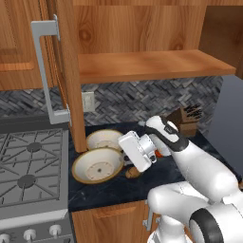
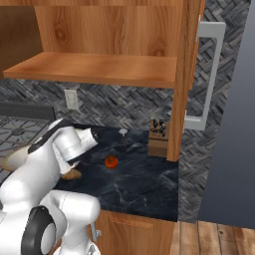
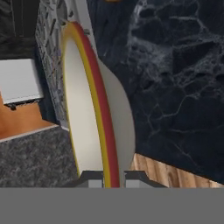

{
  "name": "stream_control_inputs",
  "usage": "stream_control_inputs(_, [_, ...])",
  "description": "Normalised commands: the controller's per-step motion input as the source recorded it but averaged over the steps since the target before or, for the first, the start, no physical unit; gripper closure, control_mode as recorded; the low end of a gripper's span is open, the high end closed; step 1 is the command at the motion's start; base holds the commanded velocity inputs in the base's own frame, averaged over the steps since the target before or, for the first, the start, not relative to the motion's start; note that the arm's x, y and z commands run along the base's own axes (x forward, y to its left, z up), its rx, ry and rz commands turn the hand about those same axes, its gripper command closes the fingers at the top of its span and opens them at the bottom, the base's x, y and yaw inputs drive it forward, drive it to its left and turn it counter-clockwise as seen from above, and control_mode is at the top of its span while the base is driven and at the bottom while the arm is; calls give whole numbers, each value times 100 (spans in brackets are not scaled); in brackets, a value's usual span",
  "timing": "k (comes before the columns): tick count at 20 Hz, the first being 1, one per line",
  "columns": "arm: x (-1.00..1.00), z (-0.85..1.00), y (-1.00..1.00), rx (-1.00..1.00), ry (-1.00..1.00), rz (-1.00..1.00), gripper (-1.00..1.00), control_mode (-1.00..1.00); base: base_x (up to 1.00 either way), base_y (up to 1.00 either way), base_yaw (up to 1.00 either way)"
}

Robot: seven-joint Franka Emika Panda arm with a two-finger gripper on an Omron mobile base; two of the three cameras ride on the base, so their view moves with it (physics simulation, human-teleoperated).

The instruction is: Pick both bowls and place them on the counter. Then place the tomato in one bowl and place the potato in the other bowl.

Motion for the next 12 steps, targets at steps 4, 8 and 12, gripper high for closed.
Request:
stream_control_inputs(4, [29,-42,2,0,6,1,100,-100,0,0,0])
stream_control_inputs(8, [23,-38,8,0,1,0,100,-100,0,0,0])
stream_control_inputs(12, [15,-30,14,0,0,0,100,-100,0,0,0])
